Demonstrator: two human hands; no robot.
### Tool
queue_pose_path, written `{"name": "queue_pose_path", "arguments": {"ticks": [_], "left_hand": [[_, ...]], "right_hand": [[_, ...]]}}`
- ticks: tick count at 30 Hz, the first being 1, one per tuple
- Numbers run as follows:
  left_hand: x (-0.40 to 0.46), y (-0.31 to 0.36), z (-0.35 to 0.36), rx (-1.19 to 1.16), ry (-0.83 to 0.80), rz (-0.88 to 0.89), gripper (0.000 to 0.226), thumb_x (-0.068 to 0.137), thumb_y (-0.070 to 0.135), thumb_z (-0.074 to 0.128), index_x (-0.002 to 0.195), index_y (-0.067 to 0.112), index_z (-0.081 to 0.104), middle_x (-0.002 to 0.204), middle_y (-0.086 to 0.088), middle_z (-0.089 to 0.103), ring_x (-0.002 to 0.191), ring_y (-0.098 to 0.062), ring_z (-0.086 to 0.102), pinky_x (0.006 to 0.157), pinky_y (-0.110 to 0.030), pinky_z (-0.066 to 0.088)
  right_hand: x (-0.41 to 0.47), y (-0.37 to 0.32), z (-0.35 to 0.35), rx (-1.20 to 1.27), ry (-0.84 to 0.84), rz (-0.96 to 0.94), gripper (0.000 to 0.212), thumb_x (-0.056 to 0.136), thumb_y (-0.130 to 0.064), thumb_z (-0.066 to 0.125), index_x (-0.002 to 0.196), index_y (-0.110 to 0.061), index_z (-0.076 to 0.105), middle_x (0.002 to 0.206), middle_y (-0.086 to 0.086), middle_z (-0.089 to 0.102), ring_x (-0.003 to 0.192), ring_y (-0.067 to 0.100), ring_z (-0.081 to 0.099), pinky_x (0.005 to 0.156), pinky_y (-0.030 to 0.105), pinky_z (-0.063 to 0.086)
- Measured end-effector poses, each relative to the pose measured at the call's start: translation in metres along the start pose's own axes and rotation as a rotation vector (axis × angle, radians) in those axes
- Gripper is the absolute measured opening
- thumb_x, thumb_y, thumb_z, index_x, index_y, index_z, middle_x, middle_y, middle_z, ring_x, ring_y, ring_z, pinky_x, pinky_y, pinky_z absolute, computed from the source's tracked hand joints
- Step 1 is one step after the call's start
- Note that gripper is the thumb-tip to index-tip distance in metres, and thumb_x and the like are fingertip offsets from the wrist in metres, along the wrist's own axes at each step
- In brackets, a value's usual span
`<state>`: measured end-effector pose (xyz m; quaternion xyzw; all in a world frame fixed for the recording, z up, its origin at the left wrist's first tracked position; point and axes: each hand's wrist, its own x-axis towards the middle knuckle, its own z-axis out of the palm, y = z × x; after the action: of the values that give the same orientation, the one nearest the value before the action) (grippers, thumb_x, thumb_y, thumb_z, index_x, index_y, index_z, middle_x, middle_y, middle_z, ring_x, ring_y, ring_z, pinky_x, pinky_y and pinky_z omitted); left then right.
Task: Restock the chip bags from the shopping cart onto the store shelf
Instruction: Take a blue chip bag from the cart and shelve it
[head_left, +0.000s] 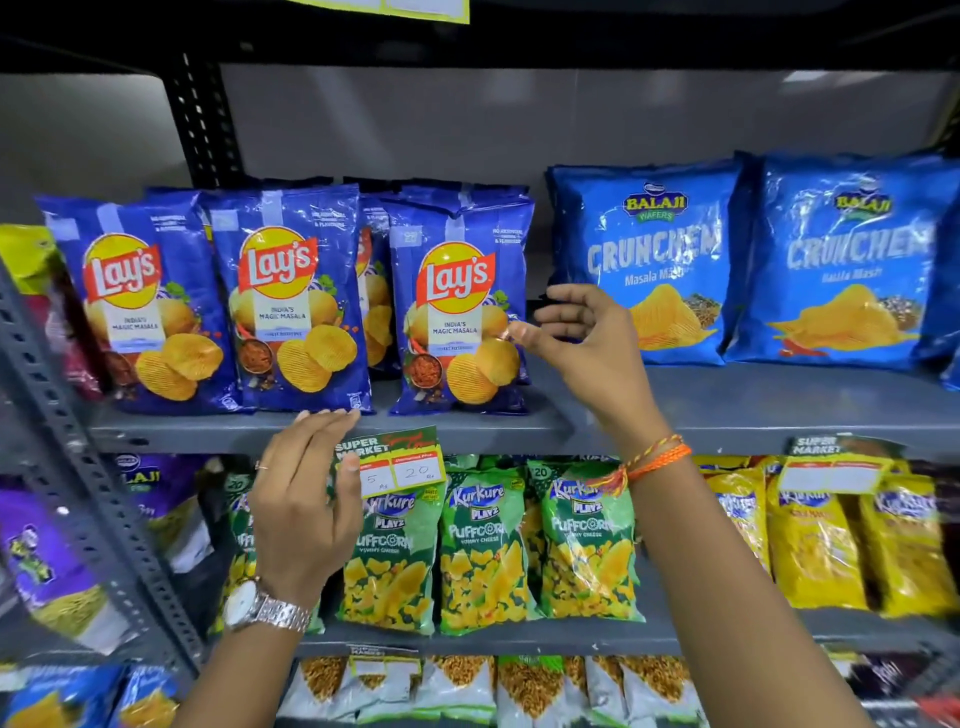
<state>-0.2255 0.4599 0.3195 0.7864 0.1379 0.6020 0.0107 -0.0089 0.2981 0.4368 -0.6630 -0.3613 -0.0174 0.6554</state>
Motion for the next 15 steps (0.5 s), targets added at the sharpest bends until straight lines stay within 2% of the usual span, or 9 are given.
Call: {"name": "queue_pose_path", "arguments": {"ticks": [3,8,12,15], "left_hand": [[0.006,0.037,0.012,-0.084,-0.031,0.065,0.040,0.102,0.021,0.041,0.120,-0.003,0.070,0.118,-0.016,0.071,0.117,-0.027,0.060,0.116,-0.033,0.040],[-0.004,0.119,0.056,-0.316,-0.150,0.164,0.040,0.104,0.022,0.041,0.121,0.000,0.070,0.124,-0.012,0.069,0.124,-0.023,0.060,0.117,-0.038,0.041],[-0.046,0.192,0.104,-0.521,-0.349,0.184,0.039,0.104,0.023,0.042,0.124,0.003,0.070,0.130,-0.009,0.067,0.130,-0.023,0.058,0.117,-0.040,0.041],[-0.092,0.247,0.142,-0.649,-0.545,0.169,0.039,0.105,0.026,0.042,0.125,0.005,0.068,0.131,-0.010,0.066,0.129,-0.024,0.057,0.115,-0.039,0.042]], "right_hand": [[-0.008,-0.002,-0.023,0.012,0.017,-0.022,0.050,0.075,-0.020,0.087,0.117,-0.012,0.062,0.103,0.007,0.071,0.094,0.021,0.070,0.086,0.035,0.061],[-0.033,0.004,-0.083,0.067,0.079,-0.059,0.034,0.079,-0.006,0.082,0.108,-0.009,0.065,0.100,0.010,0.071,0.086,0.013,0.066,0.078,0.024,0.058],[-0.072,0.023,-0.157,-0.002,0.194,-0.060,0.025,0.083,-0.005,0.079,0.101,-0.018,0.066,0.099,0.010,0.070,0.088,0.010,0.066,0.074,0.023,0.057],[-0.114,0.057,-0.226,-0.070,0.353,0.008,0.021,0.083,-0.005,0.079,0.098,-0.014,0.067,0.094,0.009,0.071,0.083,0.012,0.066,0.071,0.031,0.058]]}}
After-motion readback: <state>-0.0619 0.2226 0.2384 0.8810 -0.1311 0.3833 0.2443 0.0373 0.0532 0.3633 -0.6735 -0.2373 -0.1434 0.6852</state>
